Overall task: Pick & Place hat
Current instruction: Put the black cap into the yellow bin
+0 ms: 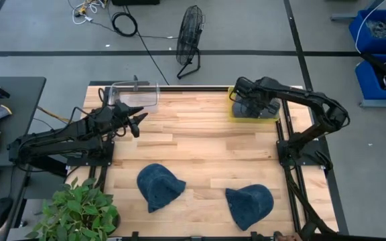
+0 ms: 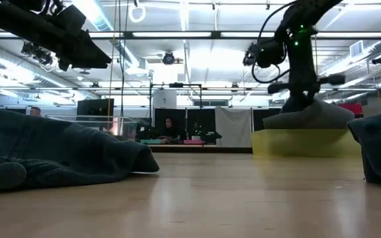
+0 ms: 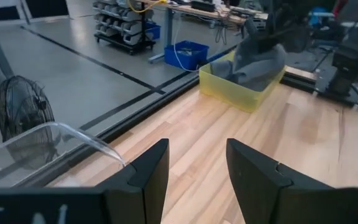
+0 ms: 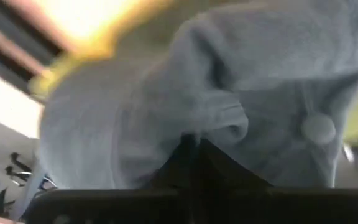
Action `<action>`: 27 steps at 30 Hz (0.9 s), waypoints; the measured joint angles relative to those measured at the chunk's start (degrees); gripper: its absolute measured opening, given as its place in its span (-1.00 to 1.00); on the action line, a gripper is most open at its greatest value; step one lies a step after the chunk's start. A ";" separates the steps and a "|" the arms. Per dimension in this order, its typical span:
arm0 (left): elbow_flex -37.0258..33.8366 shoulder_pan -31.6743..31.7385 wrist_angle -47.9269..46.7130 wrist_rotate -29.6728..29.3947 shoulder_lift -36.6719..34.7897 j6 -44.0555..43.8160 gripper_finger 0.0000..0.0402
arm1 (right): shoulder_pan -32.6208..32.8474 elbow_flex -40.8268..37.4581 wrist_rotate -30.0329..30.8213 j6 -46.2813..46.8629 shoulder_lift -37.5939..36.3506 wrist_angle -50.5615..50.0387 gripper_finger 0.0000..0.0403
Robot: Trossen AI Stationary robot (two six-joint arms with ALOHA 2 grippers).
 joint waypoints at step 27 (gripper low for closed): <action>0.00 0.00 -0.12 -0.29 0.00 -0.12 -0.18 | 1.69 7.10 2.35 23.33 0.00 1.19 -0.66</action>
